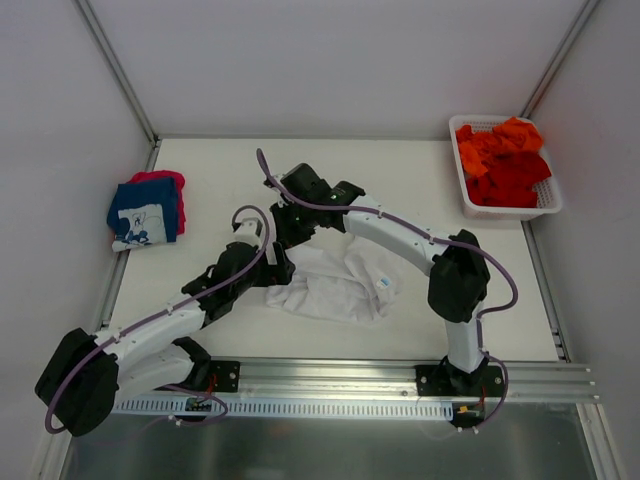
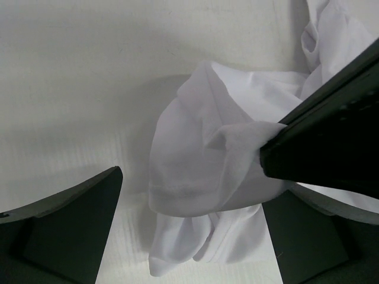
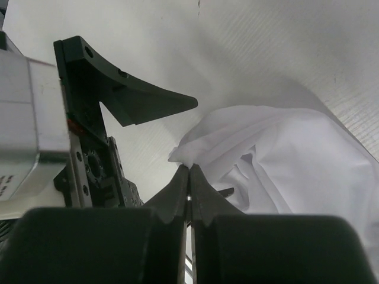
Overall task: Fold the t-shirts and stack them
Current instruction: Flatten the tshirt out
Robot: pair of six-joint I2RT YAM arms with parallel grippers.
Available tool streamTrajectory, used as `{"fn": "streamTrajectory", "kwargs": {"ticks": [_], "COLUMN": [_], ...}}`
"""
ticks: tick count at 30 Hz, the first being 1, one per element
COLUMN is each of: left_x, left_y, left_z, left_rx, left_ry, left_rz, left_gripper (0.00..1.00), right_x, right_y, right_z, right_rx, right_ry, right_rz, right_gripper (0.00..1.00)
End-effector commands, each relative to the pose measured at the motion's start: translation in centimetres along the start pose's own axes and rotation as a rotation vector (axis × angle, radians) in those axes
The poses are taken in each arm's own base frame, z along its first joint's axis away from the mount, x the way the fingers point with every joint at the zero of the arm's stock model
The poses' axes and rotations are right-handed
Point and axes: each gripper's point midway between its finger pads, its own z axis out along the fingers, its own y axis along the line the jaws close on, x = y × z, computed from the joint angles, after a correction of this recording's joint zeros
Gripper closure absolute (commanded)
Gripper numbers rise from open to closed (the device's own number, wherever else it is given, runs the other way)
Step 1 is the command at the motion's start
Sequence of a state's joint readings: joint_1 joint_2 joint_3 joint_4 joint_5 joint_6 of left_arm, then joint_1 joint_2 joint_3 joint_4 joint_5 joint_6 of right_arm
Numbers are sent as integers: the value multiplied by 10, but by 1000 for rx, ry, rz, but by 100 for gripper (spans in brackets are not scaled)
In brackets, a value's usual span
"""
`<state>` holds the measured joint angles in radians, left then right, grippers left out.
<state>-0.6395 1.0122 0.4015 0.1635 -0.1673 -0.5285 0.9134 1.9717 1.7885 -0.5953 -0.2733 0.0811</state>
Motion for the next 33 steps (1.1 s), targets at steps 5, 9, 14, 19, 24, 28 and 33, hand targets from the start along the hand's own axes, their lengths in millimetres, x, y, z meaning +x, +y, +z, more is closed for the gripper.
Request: {"fn": "streamTrajectory", "kwargs": {"ticks": [5, 9, 14, 19, 24, 28, 33], "left_x": [-66, -72, -57, -50, -57, -55, -45], "left_y": [-22, -27, -27, -20, -7, -5, -3], "left_z": [-17, -15, 2, 4, -9, -16, -27], "left_rx": [41, 49, 19, -6, -68, -70, -66], "left_ry": [-184, -179, -93, -76, -100, -91, -57], "left_rz": [21, 40, -8, -3, 42, 44, -3], "left_gripper": [34, 55, 100, 100, 100, 100, 100], "right_x": [9, 12, 15, 19, 30, 39, 52], "right_y": [32, 29, 31, 13, -51, -83, -122], "right_z": [-5, -6, -10, -17, -63, -93, -99], "right_rx": [-101, -98, -104, -9, 324, 446, 547], "right_ry": [16, 14, 14, -2, -95, -100, -63], "right_rz": [-22, -23, -22, -34, -43, -24, 32], "right_gripper": [99, 99, 93, 10, 1, 0, 1]}}
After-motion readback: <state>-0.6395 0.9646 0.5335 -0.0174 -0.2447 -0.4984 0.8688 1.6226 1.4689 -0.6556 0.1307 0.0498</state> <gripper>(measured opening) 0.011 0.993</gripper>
